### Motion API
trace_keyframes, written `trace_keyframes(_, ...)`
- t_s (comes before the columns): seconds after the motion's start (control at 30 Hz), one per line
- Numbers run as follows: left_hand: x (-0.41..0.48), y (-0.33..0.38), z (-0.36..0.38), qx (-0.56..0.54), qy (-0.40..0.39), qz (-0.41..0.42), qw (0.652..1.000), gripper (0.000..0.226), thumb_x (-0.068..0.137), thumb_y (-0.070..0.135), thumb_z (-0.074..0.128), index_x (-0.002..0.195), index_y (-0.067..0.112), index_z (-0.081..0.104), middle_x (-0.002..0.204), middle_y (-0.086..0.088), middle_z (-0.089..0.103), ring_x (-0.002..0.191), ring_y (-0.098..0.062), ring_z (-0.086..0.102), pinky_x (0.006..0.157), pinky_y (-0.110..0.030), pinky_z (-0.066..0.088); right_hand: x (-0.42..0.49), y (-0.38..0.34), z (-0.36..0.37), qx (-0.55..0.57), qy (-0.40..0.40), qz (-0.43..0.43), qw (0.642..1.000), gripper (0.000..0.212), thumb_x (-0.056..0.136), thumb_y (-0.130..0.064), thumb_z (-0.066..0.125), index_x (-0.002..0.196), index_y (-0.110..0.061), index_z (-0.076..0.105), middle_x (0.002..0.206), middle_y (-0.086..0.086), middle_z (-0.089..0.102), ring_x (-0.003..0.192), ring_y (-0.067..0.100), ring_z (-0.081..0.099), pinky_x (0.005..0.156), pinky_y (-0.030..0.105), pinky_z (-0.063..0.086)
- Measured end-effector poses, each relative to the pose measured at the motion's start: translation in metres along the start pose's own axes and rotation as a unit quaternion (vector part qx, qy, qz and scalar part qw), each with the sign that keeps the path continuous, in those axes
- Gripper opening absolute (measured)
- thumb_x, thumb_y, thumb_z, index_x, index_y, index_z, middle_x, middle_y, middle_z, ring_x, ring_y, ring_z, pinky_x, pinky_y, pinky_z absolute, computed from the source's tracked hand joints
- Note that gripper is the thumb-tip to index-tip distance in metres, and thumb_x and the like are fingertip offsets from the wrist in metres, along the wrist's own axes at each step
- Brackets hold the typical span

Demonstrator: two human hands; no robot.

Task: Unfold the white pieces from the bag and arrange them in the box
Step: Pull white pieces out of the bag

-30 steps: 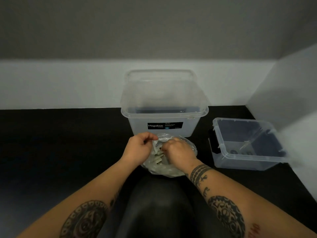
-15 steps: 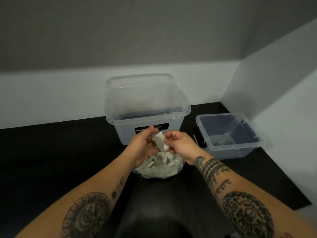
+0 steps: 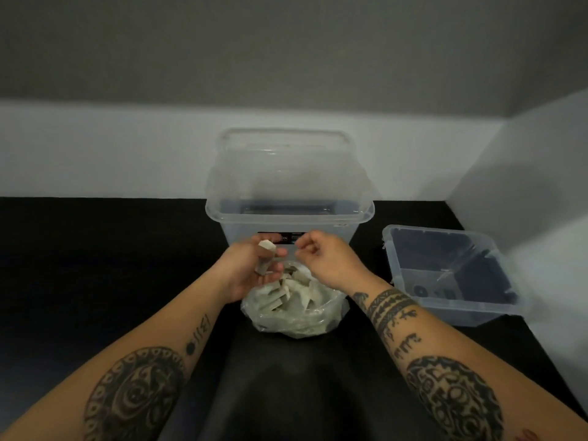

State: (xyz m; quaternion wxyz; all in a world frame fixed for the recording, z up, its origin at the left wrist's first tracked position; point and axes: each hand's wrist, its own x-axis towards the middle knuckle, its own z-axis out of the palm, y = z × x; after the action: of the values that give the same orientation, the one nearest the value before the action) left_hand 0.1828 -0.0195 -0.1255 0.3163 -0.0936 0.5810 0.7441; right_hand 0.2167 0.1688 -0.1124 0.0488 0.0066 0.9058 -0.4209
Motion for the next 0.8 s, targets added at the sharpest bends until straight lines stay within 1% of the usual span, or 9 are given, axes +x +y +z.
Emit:
trace_keyframes(0.03, 0.001, -0.001, -0.001, -0.021, 0.030, 0.012, 0.999, 0.032, 0.102, 0.004, 0.048, 0.130, 0.016, 0.059, 0.101, -0.008, 0.071, 0.074, -0.021, 0.065, 0.076, -0.039, 0.057, -0.003, 0.003, 0.004, -0.067, -0.066, -0.010, 0.996, 0.012, 0.095, -0.032, 0.066, 0.105, -0.027, 0.070, 0.098, -0.010, 0.069, 0.089, 0.007, 0.065, 0.075, 0.024, 0.051)
trace_keyframes(0.1, 0.001, -0.006, -0.002, -0.039, 0.053, 0.022, 0.998, 0.027, 0.104, 0.010, 0.048, 0.126, 0.019, 0.061, 0.100, -0.007, 0.069, 0.074, -0.021, 0.065, 0.075, -0.040, 0.058, -0.008, 0.009, 0.016, -0.205, -0.156, -0.038, 0.965, 0.022, 0.093, -0.033, 0.067, 0.113, -0.026, 0.072, 0.109, -0.006, 0.070, 0.098, 0.014, 0.065, 0.082, 0.030, 0.052)
trace_keyframes(0.2, -0.001, -0.016, -0.003, -0.015, 0.067, 0.020, 0.997, 0.021, 0.105, 0.014, 0.050, 0.119, 0.022, 0.063, 0.099, -0.004, 0.071, 0.076, -0.019, 0.070, 0.071, -0.038, 0.058, -0.007, 0.020, 0.036, -0.349, -0.166, -0.076, 0.919, 0.033, 0.090, -0.026, 0.063, 0.123, -0.033, 0.068, 0.120, 0.001, 0.066, 0.111, 0.025, 0.062, 0.092, 0.037, 0.053)
trace_keyframes(0.27, -0.001, -0.021, -0.003, 0.009, 0.074, 0.022, 0.997, 0.019, 0.106, 0.015, 0.049, 0.116, 0.021, 0.064, 0.100, -0.004, 0.072, 0.077, -0.019, 0.071, 0.072, -0.037, 0.058, -0.006, 0.025, 0.042, -0.372, -0.176, -0.071, 0.909, 0.033, 0.089, -0.026, 0.063, 0.122, -0.031, 0.067, 0.119, 0.002, 0.066, 0.112, 0.027, 0.062, 0.093, 0.043, 0.054)
trace_keyframes(0.33, -0.003, -0.023, -0.001, 0.026, 0.078, 0.025, 0.996, 0.019, 0.106, 0.015, 0.049, 0.115, 0.019, 0.065, 0.101, -0.006, 0.074, 0.078, -0.019, 0.072, 0.074, -0.037, 0.058, -0.006, 0.026, 0.040, -0.367, -0.179, -0.066, 0.910, 0.030, 0.090, -0.024, 0.065, 0.119, -0.026, 0.068, 0.119, 0.003, 0.065, 0.112, 0.027, 0.062, 0.093, 0.043, 0.054)
trace_keyframes(0.43, -0.006, -0.023, 0.002, 0.032, 0.088, 0.030, 0.995, 0.020, 0.107, 0.015, 0.048, 0.117, 0.017, 0.065, 0.103, -0.007, 0.074, 0.076, -0.019, 0.071, 0.074, -0.037, 0.058, -0.006, 0.020, 0.027, -0.318, -0.148, -0.059, 0.935, 0.021, 0.090, -0.026, 0.069, 0.112, -0.026, 0.070, 0.112, 0.002, 0.065, 0.101, 0.022, 0.063, 0.085, 0.035, 0.053)
trace_keyframes(0.57, -0.007, -0.017, 0.004, -0.002, 0.113, 0.045, 0.993, 0.021, 0.106, 0.014, 0.047, 0.118, 0.017, 0.064, 0.110, -0.011, 0.070, 0.084, -0.024, 0.070, 0.074, -0.039, 0.059, -0.005, 0.008, 0.003, -0.083, -0.095, 0.017, 0.992, 0.017, 0.084, -0.035, 0.080, 0.095, -0.024, 0.072, 0.086, -0.006, 0.071, 0.075, 0.009, 0.065, 0.069, 0.027, 0.053)
trace_keyframes(0.7, -0.010, -0.012, 0.013, -0.040, 0.094, 0.037, 0.994, 0.024, 0.107, 0.018, 0.047, 0.125, 0.014, 0.062, 0.118, -0.015, 0.071, 0.098, -0.031, 0.072, 0.076, -0.044, 0.061, -0.006, -0.002, -0.012, 0.125, -0.080, 0.063, 0.987, 0.017, 0.084, -0.026, 0.082, 0.098, -0.019, 0.075, 0.094, 0.004, 0.076, 0.083, 0.016, 0.070, 0.079, 0.029, 0.059)
trace_keyframes(0.8, -0.014, -0.006, 0.023, -0.063, 0.036, -0.023, 0.997, 0.034, 0.107, 0.035, 0.047, 0.124, 0.010, 0.063, 0.118, -0.017, 0.073, 0.098, -0.033, 0.074, 0.079, -0.046, 0.062, -0.005, -0.009, -0.018, 0.102, -0.102, 0.035, 0.989, 0.022, 0.084, -0.022, 0.083, 0.105, -0.023, 0.076, 0.094, 0.002, 0.072, 0.081, 0.011, 0.065, 0.074, 0.020, 0.055)
